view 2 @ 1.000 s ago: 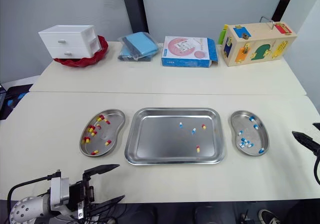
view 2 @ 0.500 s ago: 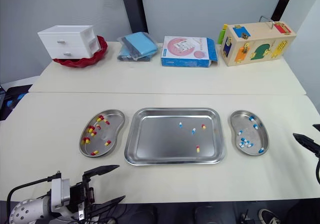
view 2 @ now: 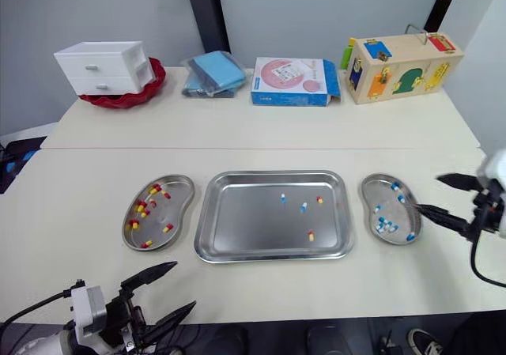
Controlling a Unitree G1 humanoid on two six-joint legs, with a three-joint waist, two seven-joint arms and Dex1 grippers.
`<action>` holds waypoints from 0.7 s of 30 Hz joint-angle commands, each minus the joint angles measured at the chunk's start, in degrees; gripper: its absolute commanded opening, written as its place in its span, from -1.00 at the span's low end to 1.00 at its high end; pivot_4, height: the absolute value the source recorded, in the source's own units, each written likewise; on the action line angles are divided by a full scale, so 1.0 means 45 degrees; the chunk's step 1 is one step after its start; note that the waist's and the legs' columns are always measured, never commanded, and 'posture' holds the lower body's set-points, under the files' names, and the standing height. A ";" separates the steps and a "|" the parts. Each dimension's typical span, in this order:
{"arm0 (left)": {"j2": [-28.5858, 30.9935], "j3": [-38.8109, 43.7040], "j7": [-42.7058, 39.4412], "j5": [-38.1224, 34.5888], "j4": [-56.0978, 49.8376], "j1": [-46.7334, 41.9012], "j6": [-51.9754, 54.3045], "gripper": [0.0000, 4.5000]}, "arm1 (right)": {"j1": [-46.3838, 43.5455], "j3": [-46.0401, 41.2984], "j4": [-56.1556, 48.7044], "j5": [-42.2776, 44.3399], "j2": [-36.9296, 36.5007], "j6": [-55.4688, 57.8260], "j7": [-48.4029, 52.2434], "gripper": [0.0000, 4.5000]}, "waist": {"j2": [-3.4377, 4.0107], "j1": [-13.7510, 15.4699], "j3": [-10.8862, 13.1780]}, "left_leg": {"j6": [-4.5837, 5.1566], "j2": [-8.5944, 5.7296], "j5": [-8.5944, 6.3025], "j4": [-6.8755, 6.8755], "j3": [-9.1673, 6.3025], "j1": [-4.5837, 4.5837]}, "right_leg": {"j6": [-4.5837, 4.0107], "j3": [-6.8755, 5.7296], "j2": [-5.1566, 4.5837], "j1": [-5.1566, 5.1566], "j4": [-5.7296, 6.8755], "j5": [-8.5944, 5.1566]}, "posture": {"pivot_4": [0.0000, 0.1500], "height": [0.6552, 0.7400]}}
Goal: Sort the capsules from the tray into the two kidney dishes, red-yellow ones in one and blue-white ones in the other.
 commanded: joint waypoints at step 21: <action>-0.0541 0.0245 0.1242 0.0228 -0.1160 0.1029 0.0179 1.00 | -0.6250 0.8473 0.0055 -0.2209 0.4017 0.1455 -0.2513 0.98 | -0.0006 0.0075 0.0006 | 0.0002 0.0007 -0.0002 -0.0011 -0.0029 -0.0039 | 0.0002 -0.0040 -0.0006 -0.0021 -0.0050 0.0005 | 1.00 1.00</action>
